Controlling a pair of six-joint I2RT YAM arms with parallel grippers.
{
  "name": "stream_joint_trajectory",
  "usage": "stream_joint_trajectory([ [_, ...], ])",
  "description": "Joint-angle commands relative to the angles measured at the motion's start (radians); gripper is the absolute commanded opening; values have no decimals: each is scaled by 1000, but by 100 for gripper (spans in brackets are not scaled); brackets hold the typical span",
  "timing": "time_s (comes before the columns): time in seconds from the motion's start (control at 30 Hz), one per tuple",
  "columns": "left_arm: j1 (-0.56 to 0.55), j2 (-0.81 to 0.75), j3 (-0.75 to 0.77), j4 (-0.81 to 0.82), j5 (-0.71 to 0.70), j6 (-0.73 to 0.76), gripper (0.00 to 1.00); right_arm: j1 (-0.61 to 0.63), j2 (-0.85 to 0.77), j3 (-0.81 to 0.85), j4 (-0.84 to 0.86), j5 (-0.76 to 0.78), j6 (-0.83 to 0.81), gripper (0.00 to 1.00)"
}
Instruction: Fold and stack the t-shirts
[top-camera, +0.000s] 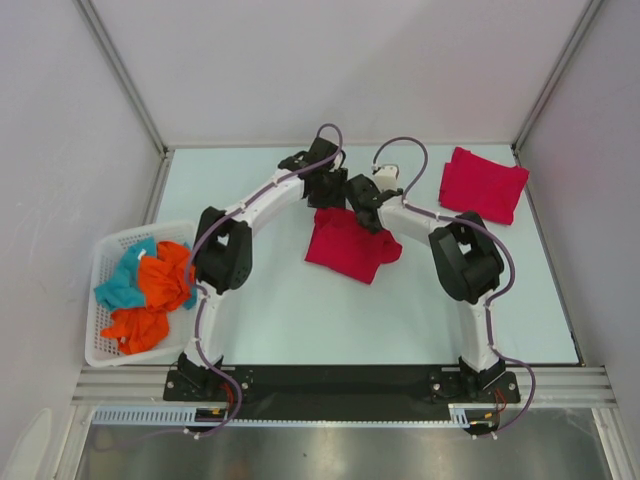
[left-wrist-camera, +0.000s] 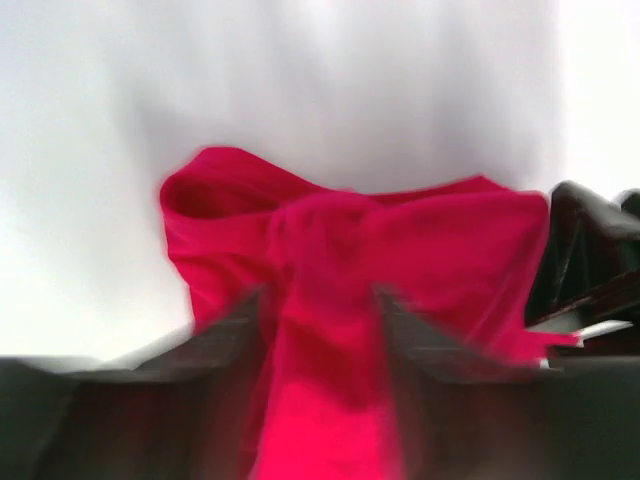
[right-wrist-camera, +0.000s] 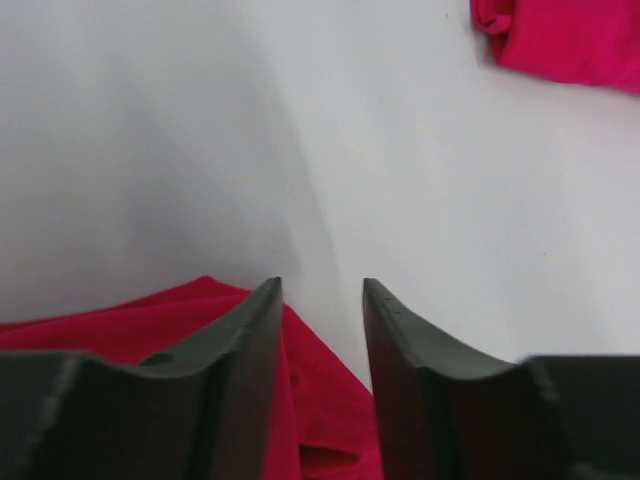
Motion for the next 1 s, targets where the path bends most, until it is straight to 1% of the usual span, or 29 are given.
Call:
stream_joint_trajectory([
  [0.0,29,3,11,12,-36,-21,81,-19,17,50,-5,41,-28,50],
  [0.07,27,-9,8,10,-36,-21,89,-19,9,55,3,44,-46,52],
  [0.1,27,-12,5,10,-36,-21,92,-19,0,57,13,46,-52,52],
  [0.3,24,-60,-24,7,-36,-23,93,-14,-51,73,-2,47,-55,52],
  [0.4,16,-98,-67,9,-36,-24,93,6,-100,75,-34,46,-48,52],
  [0.43,12,-109,-81,10,-67,-21,93,21,-115,73,-45,44,-36,52],
  [0.47,4,-135,-94,12,-69,-21,93,29,-143,72,-55,41,-25,52],
  [0.57,-10,-202,-171,15,-76,-21,93,71,-204,49,-130,25,40,52],
  [0.6,-13,-222,-220,16,-79,-21,93,84,-220,37,-147,21,55,52],
  [0.63,-14,-245,-246,20,-82,-23,93,101,-235,5,-160,23,76,52],
  [0.73,-22,-363,-351,32,-93,-24,94,171,-296,-60,-207,15,144,52],
  [0.8,-25,-399,-413,38,-96,-26,94,223,-319,-86,-239,0,191,52],
  [0.97,-39,-480,-521,62,-104,-35,94,308,-322,-137,-310,-18,284,52],
])
